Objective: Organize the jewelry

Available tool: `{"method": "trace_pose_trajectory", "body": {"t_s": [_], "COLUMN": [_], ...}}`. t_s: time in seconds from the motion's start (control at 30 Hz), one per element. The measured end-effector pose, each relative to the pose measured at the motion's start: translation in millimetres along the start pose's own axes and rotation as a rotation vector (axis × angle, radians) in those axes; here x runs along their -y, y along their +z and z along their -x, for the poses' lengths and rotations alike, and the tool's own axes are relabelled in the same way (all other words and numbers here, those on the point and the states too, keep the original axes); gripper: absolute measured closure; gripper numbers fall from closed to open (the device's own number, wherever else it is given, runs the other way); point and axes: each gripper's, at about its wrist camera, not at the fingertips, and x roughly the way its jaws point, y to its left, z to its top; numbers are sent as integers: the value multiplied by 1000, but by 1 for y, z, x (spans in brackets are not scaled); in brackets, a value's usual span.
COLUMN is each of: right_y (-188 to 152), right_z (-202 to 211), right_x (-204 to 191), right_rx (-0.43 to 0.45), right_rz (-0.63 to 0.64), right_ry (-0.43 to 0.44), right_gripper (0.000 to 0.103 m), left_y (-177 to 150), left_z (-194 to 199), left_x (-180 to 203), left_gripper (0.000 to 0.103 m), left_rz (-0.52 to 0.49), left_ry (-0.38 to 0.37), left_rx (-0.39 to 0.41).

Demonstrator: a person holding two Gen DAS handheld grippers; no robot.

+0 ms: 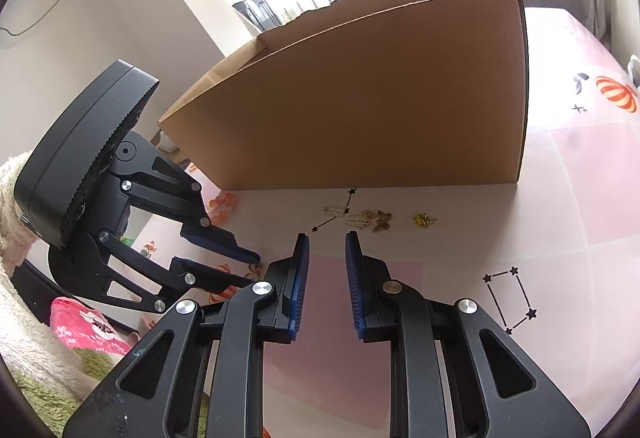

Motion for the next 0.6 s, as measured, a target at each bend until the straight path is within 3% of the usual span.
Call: {"method": "trace_pose_trajectory", "body": {"t_s": [0.27, 0.6], "right_y": [0, -1], "right_z": [3, 13], "right_x": [10, 13], "right_rx": [14, 26], "right_rz": [-29, -24], "right_ry": [9, 16], "right_gripper": [83, 83], "left_y": [23, 11], "left_z": [-7, -7], "left_x": [9, 13], "left_gripper": [98, 97], "left_rz": [-7, 51], "left_ry": [-5, 68], "left_rx": [-23, 12]}}
